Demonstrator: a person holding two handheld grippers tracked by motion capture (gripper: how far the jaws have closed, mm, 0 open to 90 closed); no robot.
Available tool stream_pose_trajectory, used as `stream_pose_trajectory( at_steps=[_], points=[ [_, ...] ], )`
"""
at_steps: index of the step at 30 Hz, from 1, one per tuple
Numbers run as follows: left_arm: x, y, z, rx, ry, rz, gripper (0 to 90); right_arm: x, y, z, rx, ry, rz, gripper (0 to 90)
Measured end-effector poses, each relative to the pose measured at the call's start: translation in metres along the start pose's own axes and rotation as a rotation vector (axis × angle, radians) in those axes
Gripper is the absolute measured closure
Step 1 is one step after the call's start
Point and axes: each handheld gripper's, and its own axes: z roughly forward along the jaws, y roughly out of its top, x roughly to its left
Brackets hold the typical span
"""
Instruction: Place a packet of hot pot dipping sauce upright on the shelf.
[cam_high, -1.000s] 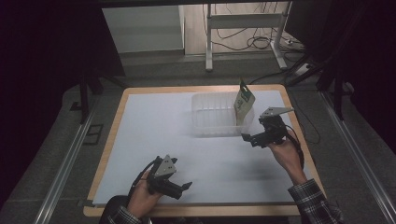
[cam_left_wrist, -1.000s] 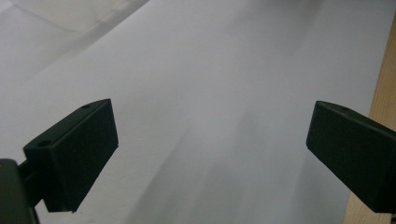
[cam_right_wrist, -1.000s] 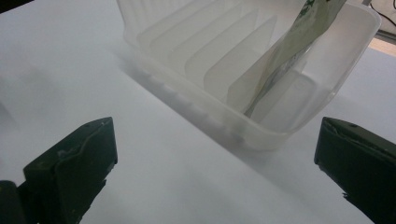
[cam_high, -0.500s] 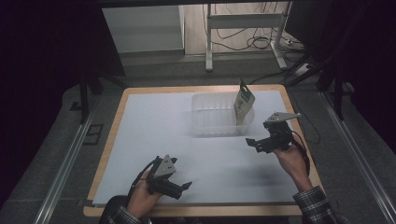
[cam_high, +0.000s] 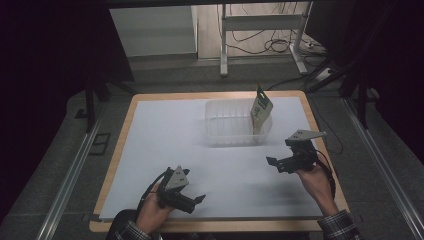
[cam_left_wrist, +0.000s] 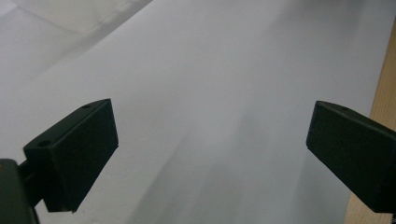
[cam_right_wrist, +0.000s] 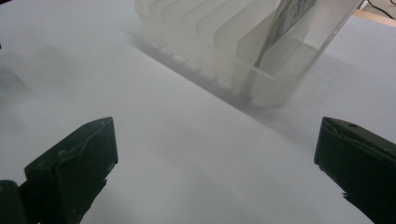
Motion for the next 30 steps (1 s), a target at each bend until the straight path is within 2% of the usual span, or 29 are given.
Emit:
stream_pose_trajectory(
  at_steps=[15,23,30],
  points=[
    [0.0,0.0,0.001,0.005,0.002,0.002,1.9,0.007,-0.025,-0.014,0.008,-0.027,-0.017,0.0],
    [-0.001,0.0,0.001,0.008,0.003,0.003,1.9,0.009,-0.034,-0.019,0.019,-0.031,-0.015,0.0],
    [-0.001,0.0,0.001,0.009,0.004,0.004,1.9,0.012,-0.04,-0.023,0.03,-0.041,-0.032,0.0]
  ],
)
